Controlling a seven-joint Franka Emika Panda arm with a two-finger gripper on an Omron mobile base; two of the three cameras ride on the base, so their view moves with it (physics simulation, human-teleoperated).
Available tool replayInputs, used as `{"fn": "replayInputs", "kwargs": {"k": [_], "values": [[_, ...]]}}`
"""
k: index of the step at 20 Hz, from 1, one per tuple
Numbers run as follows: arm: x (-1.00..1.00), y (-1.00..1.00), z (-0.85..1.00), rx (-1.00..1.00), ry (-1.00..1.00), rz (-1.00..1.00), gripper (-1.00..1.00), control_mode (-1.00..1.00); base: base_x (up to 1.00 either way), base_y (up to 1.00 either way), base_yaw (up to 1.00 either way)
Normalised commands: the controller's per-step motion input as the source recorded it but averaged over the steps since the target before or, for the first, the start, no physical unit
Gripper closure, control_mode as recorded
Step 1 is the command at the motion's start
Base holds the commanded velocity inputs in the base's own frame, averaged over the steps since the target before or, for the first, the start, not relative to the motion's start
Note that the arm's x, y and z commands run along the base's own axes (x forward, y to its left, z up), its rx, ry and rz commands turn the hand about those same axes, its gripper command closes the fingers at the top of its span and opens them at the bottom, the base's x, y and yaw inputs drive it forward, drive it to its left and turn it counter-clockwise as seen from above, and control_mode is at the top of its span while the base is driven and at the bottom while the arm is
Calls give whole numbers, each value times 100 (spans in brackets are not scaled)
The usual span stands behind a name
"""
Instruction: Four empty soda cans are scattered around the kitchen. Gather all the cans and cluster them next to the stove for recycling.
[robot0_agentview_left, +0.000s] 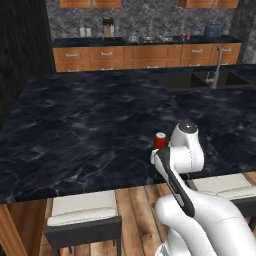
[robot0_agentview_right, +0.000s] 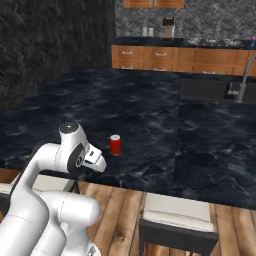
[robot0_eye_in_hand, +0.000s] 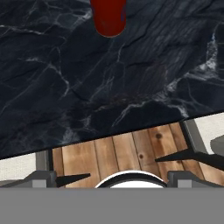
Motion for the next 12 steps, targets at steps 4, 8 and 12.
{"fn": "replayInputs", "kwargs": {"k": [4, 8, 12], "values": [[0, 0, 0, 0, 0, 0, -100, 100, 0, 0, 0], [0, 0, 0, 0, 0, 0, -100, 100, 0, 0, 0], [3, 0, 1, 0, 2, 0, -100, -100, 0, 0, 0]]}}
